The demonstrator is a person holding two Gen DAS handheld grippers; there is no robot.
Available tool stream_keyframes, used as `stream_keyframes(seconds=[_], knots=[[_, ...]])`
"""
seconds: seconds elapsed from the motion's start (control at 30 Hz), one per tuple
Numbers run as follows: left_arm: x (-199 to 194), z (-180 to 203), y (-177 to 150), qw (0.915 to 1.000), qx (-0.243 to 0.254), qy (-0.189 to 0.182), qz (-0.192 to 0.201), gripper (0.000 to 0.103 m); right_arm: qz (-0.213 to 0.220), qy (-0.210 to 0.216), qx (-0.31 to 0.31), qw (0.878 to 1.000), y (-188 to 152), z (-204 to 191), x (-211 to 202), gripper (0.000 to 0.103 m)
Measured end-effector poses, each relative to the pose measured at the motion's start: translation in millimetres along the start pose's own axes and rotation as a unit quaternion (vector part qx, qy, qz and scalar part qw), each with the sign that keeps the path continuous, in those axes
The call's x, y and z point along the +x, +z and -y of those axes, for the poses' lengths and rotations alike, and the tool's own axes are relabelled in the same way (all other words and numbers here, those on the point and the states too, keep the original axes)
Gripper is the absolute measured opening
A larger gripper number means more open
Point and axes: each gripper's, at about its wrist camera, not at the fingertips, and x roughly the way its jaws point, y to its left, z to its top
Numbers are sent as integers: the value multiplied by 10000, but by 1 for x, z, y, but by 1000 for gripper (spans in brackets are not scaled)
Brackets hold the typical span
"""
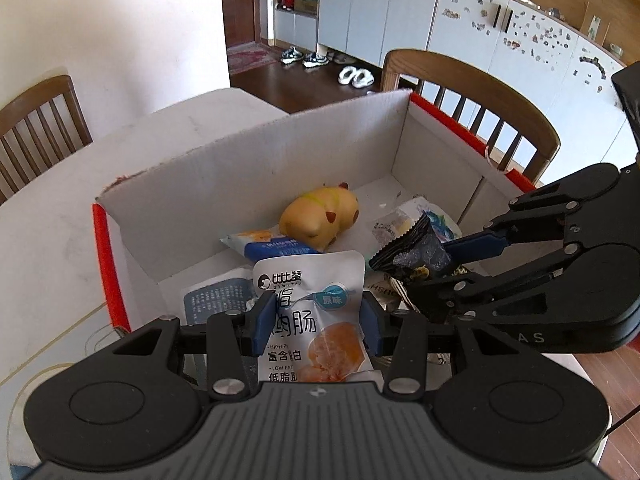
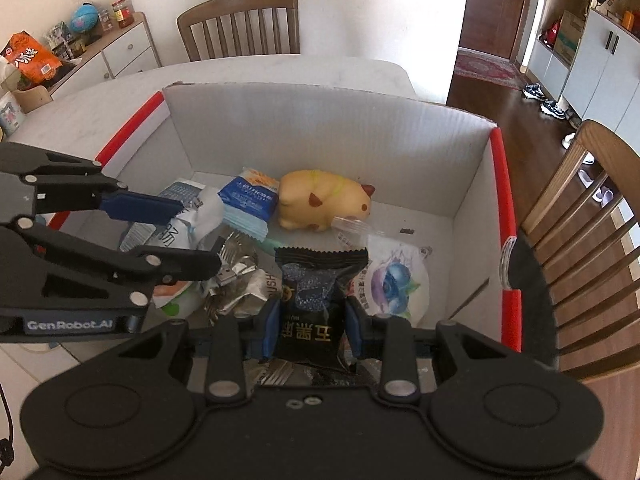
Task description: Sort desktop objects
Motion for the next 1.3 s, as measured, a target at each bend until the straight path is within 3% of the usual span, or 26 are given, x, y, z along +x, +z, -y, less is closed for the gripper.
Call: stream_keyframes(seconds=[0.43,0.53,0.7,0.8,1.03,1.3], knots=[[12,-5,4,9996,-132,-137,-187,44,26,-5,-69,10000,-1,-4,-6,45],[11,-5,4,9996,-149,-155,-196,44,85,1,-45,10000,-2,-3,-14,56],[11,-6,5,9992,-186,-180,-300,46,209,70,22,9998,-3,-1,-28,56],[16,-9,3,9983,-282,-172,-478,64,236,70,69,9997,-4,-1,-32,56],[8,-11,-1,9980,-377,-340,-371,68,342,101,193,9992,-8,0,-44,57],[-12,-5,-4,9992,-261,-266,-114,69,473,129,202,9986,-12,-3,-56,59]])
